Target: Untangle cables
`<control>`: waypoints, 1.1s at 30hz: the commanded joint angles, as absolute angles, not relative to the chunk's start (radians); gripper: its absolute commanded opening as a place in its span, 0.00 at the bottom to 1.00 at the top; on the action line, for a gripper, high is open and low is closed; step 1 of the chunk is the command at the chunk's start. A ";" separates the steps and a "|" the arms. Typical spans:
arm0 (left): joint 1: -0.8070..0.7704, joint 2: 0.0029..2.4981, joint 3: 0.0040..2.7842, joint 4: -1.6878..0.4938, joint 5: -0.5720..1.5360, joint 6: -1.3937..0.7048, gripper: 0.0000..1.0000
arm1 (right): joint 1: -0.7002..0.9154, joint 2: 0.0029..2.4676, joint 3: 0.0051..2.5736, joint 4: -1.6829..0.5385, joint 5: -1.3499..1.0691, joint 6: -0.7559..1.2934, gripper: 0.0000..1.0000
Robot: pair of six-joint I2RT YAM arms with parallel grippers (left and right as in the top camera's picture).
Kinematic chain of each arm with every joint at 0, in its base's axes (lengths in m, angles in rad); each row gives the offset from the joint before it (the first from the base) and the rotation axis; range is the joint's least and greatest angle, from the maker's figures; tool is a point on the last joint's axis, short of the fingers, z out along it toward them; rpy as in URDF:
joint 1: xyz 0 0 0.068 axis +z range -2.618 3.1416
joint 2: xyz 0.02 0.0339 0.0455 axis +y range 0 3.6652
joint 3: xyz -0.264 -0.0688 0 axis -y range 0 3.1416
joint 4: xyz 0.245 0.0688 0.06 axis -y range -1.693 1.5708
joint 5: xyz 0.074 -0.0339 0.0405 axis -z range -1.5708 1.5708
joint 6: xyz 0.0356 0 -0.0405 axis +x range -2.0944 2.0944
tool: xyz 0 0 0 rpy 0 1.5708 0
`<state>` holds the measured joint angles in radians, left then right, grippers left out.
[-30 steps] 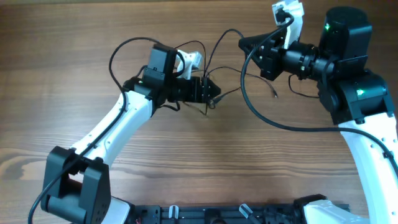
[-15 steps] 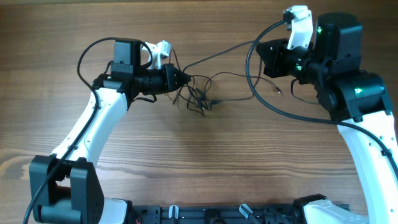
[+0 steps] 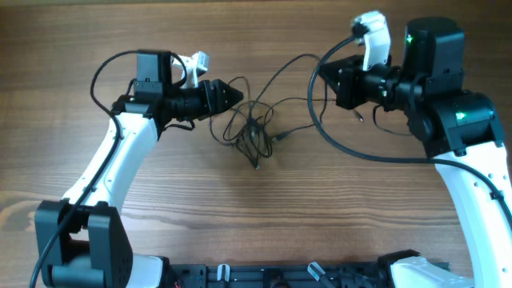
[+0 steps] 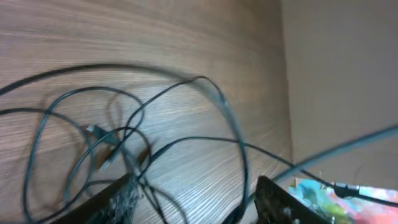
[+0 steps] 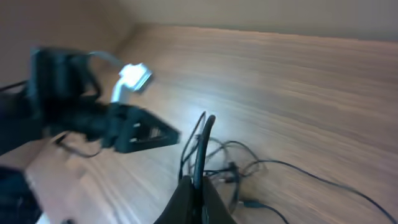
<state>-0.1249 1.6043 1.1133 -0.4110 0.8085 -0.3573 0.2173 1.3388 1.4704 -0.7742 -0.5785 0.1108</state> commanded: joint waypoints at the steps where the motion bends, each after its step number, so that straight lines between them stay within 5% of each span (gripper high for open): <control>1: -0.171 1.589 1.113 -0.314 0.845 -0.436 0.66 | 0.216 1.337 1.486 -0.773 -0.708 0.052 0.04; 6: -0.239 1.597 1.113 -0.266 0.780 -0.458 0.56 | 0.216 1.337 1.485 -0.772 -0.735 0.051 0.04; 8: -0.257 1.599 1.113 -0.302 0.721 -0.457 0.37 | 0.216 1.337 1.485 -0.771 -0.723 0.052 0.04; 9: -0.258 1.599 1.113 -0.330 0.686 -0.456 0.17 | 0.216 1.337 1.485 -0.773 -0.654 0.055 0.04; 11: -0.242 1.599 1.113 -0.372 0.660 -0.449 0.04 | 0.216 1.337 1.485 -0.781 -0.484 0.087 0.04; 14: -0.104 1.591 1.113 -0.545 0.655 -0.344 0.04 | 0.188 1.337 1.486 -0.848 0.180 0.377 0.04; 16: -0.006 1.590 1.113 -0.640 0.594 -0.313 0.04 | 0.136 1.337 1.485 -0.857 0.331 0.477 0.04; 25: 0.488 1.590 1.113 -0.704 0.643 -0.299 0.04 | -0.286 1.337 1.485 -0.854 0.264 0.535 0.04; 31: 0.548 1.590 1.113 -0.693 0.648 -0.327 0.04 | -0.374 1.337 1.485 -0.875 0.233 0.669 0.04; 33: 0.534 1.590 1.113 -0.690 0.736 -0.348 0.04 | -0.373 1.338 1.485 -0.828 0.000 0.565 0.04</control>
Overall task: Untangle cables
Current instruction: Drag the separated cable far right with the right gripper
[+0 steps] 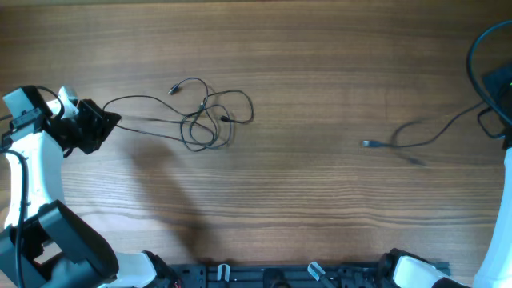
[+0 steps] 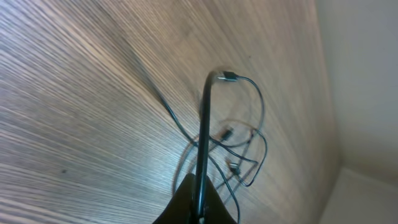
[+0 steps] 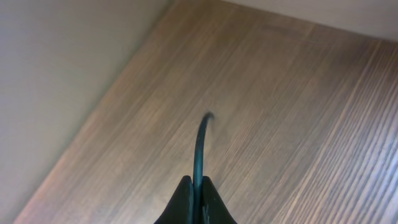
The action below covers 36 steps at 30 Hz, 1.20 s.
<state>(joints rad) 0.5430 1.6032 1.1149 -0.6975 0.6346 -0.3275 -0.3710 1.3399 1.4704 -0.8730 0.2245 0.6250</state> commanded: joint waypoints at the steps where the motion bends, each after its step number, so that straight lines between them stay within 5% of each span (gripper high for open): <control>1: 0.512 1.590 1.113 -0.687 0.801 -0.347 0.04 | -0.372 1.341 1.485 -0.795 -0.138 0.481 0.04; 2: 0.444 1.590 1.113 -0.680 0.849 -0.344 0.04 | -0.361 1.348 1.485 -0.724 -0.451 0.291 0.04; 4: 0.342 1.590 1.113 -0.678 0.847 -0.308 0.04 | -0.337 1.351 1.485 -0.704 -0.559 0.177 0.04; 10: 0.011 1.591 1.113 -0.708 0.588 -0.265 0.05 | -0.322 1.351 1.485 -0.586 -0.025 0.088 0.04; 16: -0.186 1.591 1.113 -0.717 0.477 -0.265 0.06 | -0.322 1.345 1.485 -0.195 0.121 -0.050 0.04; 23: -0.219 1.591 1.113 -0.718 0.477 -0.265 0.06 | -0.322 1.473 1.480 -0.848 0.102 0.052 0.04; 28: -0.219 1.591 1.113 -0.735 0.477 -0.265 0.06 | -0.344 1.623 1.480 -0.861 0.081 0.085 0.04; 34: -0.219 1.591 1.113 -0.754 0.477 -0.265 0.06 | -0.533 1.646 1.480 -0.804 0.151 0.381 0.04; 35: -0.219 1.591 1.113 -0.752 0.477 -0.265 0.06 | -0.562 1.646 1.480 -0.801 0.131 0.384 0.11; 36: -0.219 1.591 1.113 -0.751 0.477 -0.265 0.06 | -0.598 1.646 1.480 -0.805 0.099 0.385 0.86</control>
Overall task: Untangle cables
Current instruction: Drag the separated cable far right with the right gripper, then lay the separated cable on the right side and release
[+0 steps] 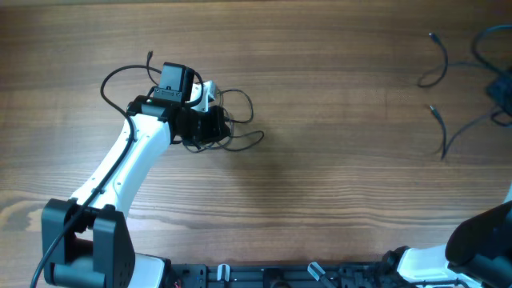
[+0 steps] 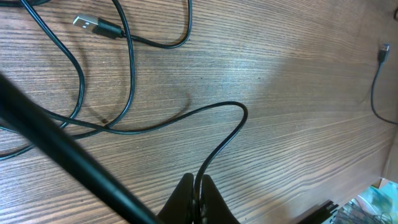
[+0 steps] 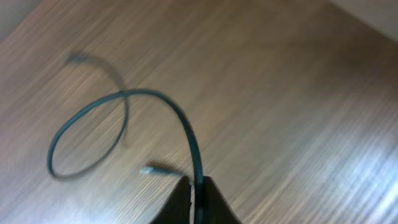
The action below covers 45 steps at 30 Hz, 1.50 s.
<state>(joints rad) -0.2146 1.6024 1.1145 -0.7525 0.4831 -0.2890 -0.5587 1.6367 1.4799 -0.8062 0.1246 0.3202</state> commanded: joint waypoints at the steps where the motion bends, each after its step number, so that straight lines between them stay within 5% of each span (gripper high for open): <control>1: -0.219 1.591 1.113 -0.749 0.477 -0.265 0.06 | -0.604 1.646 1.480 -0.816 0.096 0.385 1.00; 10: -0.219 1.591 1.113 -0.749 0.477 -0.265 0.06 | -0.602 1.646 1.480 -0.893 -0.321 0.342 1.00; 19: -0.219 1.591 1.113 -0.709 0.478 -0.269 0.04 | -0.514 1.646 1.480 -1.127 -0.345 0.188 0.98; 23: -0.219 1.591 1.113 -0.688 0.478 -0.269 0.04 | -0.340 1.646 1.478 -1.131 -0.322 0.141 0.78; 24: -0.219 1.591 1.113 -0.690 0.478 -0.269 0.04 | -0.283 1.649 1.475 -1.129 -0.248 0.167 0.70; 28: -0.219 1.591 1.113 -0.707 0.477 -0.269 0.04 | -0.201 1.678 1.434 -1.106 0.067 0.358 0.73; 30: -0.219 1.591 1.113 -0.715 0.477 -0.268 0.04 | -0.205 1.701 1.397 -1.050 0.109 0.358 0.80; 35: -0.219 1.591 1.113 -0.716 0.477 -0.269 0.04 | -0.315 1.821 1.346 -1.016 0.190 0.544 0.76; 39: -0.219 1.591 1.113 -0.715 0.477 -0.269 0.04 | -0.385 1.885 1.346 -0.939 0.033 0.571 0.55; 43: -0.219 1.591 1.113 -0.728 0.478 -0.270 0.04 | -0.387 1.891 1.346 -0.929 0.017 1.011 0.51; 45: -0.219 1.591 1.113 -0.743 0.478 -0.270 0.04 | -0.387 1.892 1.346 -0.928 0.021 1.189 0.57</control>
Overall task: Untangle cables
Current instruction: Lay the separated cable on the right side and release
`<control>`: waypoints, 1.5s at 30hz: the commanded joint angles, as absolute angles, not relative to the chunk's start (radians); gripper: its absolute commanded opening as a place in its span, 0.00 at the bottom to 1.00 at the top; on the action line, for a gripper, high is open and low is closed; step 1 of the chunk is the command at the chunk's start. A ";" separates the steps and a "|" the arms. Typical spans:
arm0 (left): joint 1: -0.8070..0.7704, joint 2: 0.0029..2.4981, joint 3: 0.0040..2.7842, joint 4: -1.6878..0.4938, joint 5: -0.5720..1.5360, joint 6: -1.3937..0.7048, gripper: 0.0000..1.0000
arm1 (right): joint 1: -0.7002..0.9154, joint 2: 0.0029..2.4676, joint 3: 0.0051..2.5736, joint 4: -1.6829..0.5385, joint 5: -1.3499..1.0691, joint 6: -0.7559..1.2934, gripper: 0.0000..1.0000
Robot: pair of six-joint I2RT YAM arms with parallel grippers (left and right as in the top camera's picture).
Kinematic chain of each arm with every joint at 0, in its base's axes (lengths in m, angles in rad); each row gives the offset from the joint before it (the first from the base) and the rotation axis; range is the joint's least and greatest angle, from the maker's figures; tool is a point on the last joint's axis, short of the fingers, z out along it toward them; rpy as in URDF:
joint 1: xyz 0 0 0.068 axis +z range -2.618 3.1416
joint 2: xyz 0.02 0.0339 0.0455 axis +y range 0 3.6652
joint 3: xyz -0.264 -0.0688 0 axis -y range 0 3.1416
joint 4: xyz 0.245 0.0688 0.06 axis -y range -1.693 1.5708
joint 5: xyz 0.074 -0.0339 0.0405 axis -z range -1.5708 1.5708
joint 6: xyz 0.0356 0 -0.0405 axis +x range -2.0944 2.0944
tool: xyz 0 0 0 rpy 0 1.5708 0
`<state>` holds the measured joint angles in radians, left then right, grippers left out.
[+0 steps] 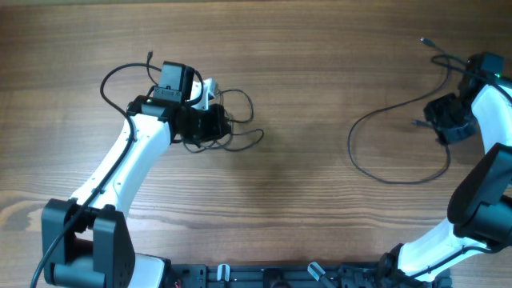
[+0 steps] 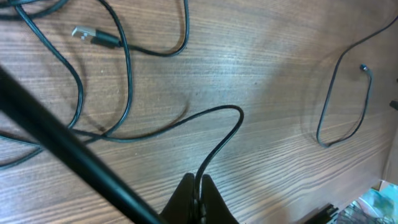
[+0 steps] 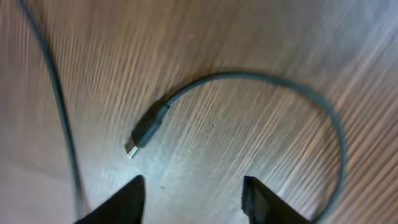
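Observation:
A tangle of thin black cables (image 1: 240,102) lies left of the table's middle. My left gripper (image 1: 219,126) sits at it, shut on one strand (image 2: 217,140) that rises from the closed fingertips (image 2: 198,188) into a bend. A USB plug (image 2: 85,34) lies among the loops. One separate black cable (image 1: 376,172) lies in a wide open loop on the right. My right gripper (image 1: 445,128) hovers over that cable's end, open with nothing between its fingers (image 3: 196,199). A plug (image 3: 147,129) of this cable lies just beyond them.
The wooden table (image 1: 304,232) carries nothing else. The left arm's own thick cable (image 2: 68,155) crosses the left wrist view. A black rail (image 1: 272,276) runs along the near edge.
My right gripper held the freed cable at the far right edge; now it is open and the cable lies looped on the table. The left gripper stays shut at the tangle.
Both grippers met at one tangle in the middle, the right shut on a cable. Then the arms stood far apart, the tangle at left and one cable trailing right. Then the left gripped the tangle again while the right held the freed cable, which now lies released.

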<state>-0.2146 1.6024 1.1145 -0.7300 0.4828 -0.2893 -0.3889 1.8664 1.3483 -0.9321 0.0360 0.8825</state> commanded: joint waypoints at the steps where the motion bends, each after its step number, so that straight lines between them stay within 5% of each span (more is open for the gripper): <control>1: -0.219 1.591 1.113 -0.747 0.478 -0.270 0.04 | -0.385 1.892 1.343 -0.927 0.026 1.221 0.59; 4: -0.219 1.591 1.113 -0.757 0.478 -0.270 0.04 | -0.384 1.893 1.290 -0.882 0.032 1.367 0.58; 10: -0.219 1.591 1.113 -0.772 0.478 -0.277 0.04 | -0.384 1.893 1.198 -0.657 0.049 1.361 0.59; 26: -0.219 1.591 1.113 -0.780 0.478 -0.277 0.04 | -0.379 1.947 1.188 -0.558 0.102 1.361 0.54; 29: -0.219 1.591 1.113 -0.780 0.478 -0.277 0.04 | -0.379 1.947 1.188 -0.559 0.108 1.354 0.43; 31: -0.219 1.591 1.113 -0.780 0.478 -0.277 0.04 | -0.379 1.947 1.187 -0.568 0.105 1.292 0.18; 33: -0.219 1.591 1.113 -0.780 0.478 -0.277 0.04 | -0.379 1.947 1.185 -0.591 0.106 1.256 0.11; 41: -0.219 1.591 1.113 -0.793 0.478 -0.278 0.04 | -0.379 1.947 1.184 -0.651 0.112 1.199 0.12; 45: -0.219 1.591 1.113 -0.795 0.478 -0.295 0.04 | -0.379 1.947 1.184 -0.649 0.112 1.177 0.33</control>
